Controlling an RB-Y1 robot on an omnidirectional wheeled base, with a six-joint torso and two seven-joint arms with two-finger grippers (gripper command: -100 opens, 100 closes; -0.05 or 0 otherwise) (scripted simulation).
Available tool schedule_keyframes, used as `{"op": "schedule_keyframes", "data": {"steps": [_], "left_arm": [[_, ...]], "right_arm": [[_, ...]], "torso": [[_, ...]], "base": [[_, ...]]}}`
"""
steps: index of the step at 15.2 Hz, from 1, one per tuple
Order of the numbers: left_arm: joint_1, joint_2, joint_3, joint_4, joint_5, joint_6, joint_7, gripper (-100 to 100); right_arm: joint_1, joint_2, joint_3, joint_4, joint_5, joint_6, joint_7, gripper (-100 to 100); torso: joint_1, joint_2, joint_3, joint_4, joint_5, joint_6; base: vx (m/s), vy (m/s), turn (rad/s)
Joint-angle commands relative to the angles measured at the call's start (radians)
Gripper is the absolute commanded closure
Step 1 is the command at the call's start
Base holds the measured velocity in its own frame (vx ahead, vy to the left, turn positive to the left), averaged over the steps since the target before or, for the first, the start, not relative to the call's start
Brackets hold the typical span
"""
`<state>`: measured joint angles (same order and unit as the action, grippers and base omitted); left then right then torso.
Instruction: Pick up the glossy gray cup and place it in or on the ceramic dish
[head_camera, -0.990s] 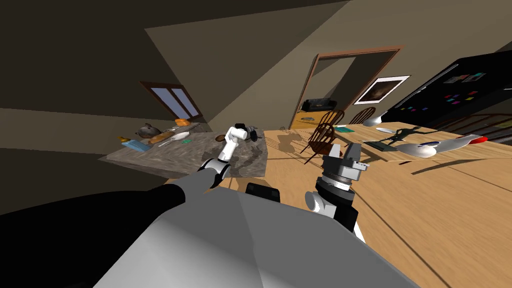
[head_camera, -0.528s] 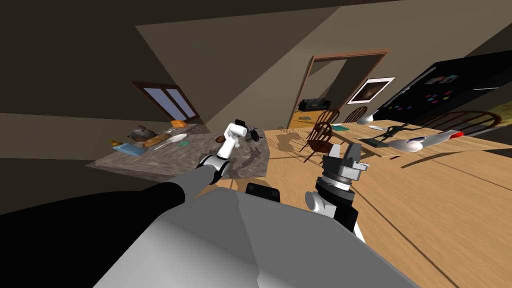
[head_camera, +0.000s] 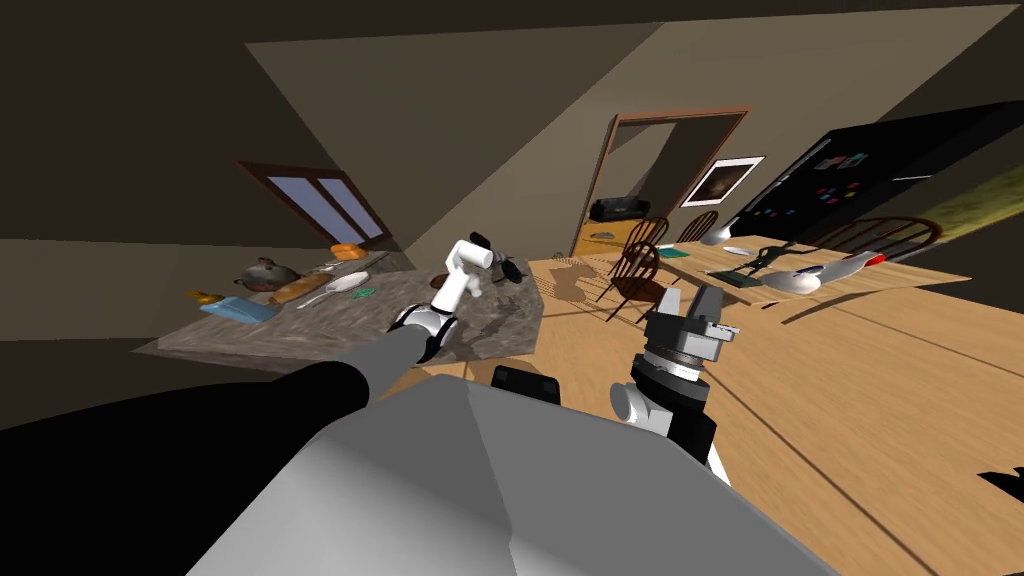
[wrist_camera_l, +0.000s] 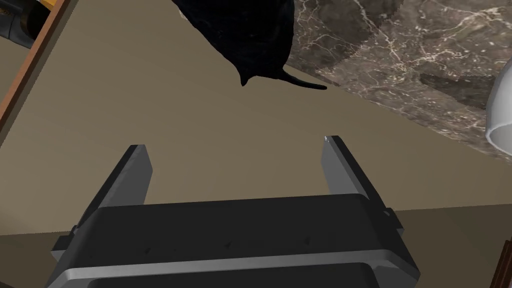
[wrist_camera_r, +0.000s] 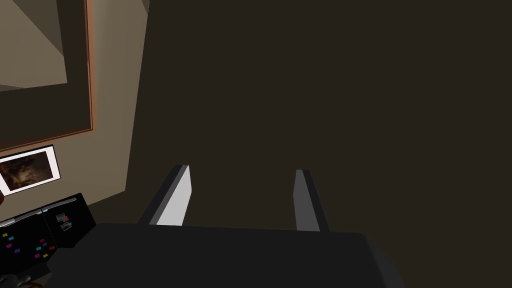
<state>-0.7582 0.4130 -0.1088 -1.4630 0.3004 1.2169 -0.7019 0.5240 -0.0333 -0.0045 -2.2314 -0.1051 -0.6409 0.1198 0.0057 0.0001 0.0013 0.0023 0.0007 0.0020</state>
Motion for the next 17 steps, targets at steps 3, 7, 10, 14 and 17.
{"op": "schedule_keyframes", "data": {"steps": [3,7,10,14,17], "left_arm": [[-0.023,0.023,-0.014,0.013,0.029,0.083,0.027,-100],[-0.05,0.061,-0.036,0.03,0.076,0.17,0.07,-100],[-0.059,0.078,-0.046,0.041,0.099,0.225,0.09,-100],[-0.065,0.094,-0.055,0.052,0.121,0.287,0.109,-100],[-0.069,0.119,-0.072,0.075,0.161,0.353,0.142,-100]], "right_arm": [[0.0,0.0,0.0,0.0,0.0,0.0,0.0,0],[0.0,0.0,0.0,0.0,0.0,0.0,0.0,0],[0.0,0.0,0.0,0.0,0.0,0.0,0.0,0],[0.0,0.0,0.0,0.0,0.0,0.0,0.0,0],[0.0,0.0,0.0,0.0,0.0,0.0,0.0,0]], "torso": [[0.001,0.0,0.0,0.0,0.0,0.0],[-0.001,-0.002,-0.001,0.0,0.0,0.0],[-0.001,-0.001,-0.001,0.0,0.0,0.0],[0.0,-0.001,-0.001,0.0,0.0,0.0],[0.001,-0.002,-0.001,0.0,0.0,0.0]], "base": [[-0.006,0.114,-0.112],[0.008,0.109,-0.101],[-0.003,0.105,-0.099],[-0.006,0.112,-0.105],[0.002,0.131,-0.14]]}}
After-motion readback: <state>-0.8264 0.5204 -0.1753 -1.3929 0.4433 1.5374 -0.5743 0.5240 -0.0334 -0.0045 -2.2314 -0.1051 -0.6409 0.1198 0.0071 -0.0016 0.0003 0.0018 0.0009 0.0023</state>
